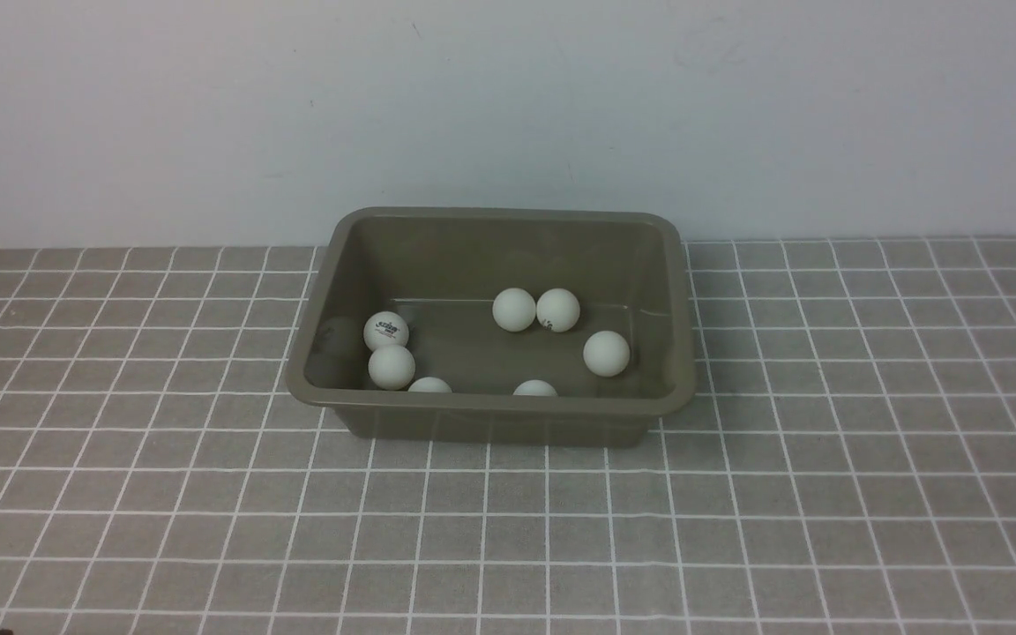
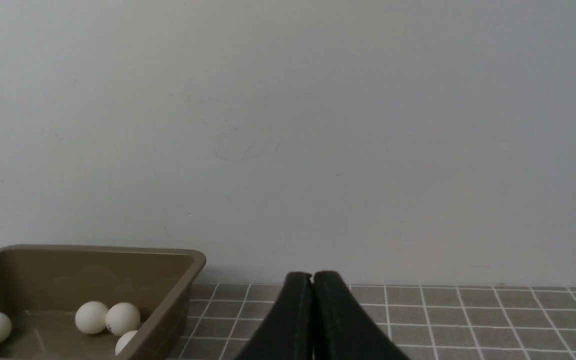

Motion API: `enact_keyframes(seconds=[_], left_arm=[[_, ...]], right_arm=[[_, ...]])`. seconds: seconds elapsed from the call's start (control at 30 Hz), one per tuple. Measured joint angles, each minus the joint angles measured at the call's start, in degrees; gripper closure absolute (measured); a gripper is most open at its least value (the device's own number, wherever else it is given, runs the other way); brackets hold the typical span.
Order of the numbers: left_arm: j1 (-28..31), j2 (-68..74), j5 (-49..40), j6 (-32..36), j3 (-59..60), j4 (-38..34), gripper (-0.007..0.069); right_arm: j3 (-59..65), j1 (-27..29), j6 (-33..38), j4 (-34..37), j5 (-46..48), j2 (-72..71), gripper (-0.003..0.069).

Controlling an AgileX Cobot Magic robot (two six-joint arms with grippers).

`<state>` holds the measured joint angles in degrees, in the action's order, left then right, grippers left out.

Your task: Put the table tennis balls into the box on the grey coffee tablecloth.

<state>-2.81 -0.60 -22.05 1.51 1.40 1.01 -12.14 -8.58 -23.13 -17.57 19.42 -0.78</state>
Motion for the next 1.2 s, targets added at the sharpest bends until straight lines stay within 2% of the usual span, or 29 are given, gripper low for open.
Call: enact_keyframes(seconds=[0.1,0.27,0.3,0.33,0.4,0.57,0.77,1.2], left_arm=[[0.0,0.0,0.0,0.0,0.0,0.0,0.0629],[0.0,0.0,0.0,0.0,0.0,0.0,0.0629],[0.0,0.0,0.0,0.0,0.0,0.0,0.0629],[0.0,0.0,0.0,0.0,0.0,0.0,0.0629],[0.0,0.0,0.0,0.0,0.0,0.0,0.0629],[0.0,0.0,0.0,0.0,0.0,0.0,0.0629],[0.0,0.0,0.0,0.0,0.0,0.07,0.0629],[0.0,0.0,0.0,0.0,0.0,0.07,0.0629]], right_arm=[[3.17,0.0,2.94,2.01,-3.67,0.0,0.0673],[9.37,0.0,19.53,14.71,-6.62,0.0,0.0673],[9.82,0.0,20.75,15.03,-6.62,0.0,0.0673],[11.72,0.0,25.1,17.03,-6.24,0.0,0.0673],[13.16,0.0,27.4,18.47,-4.56,0.0,0.0673],[13.56,1.5,28.08,20.49,1.41,0.05,0.0673],[13.45,4.06,27.41,20.8,2.11,0.05,0.0673],[13.45,4.06,27.25,20.85,2.15,0.05,0.0673]])
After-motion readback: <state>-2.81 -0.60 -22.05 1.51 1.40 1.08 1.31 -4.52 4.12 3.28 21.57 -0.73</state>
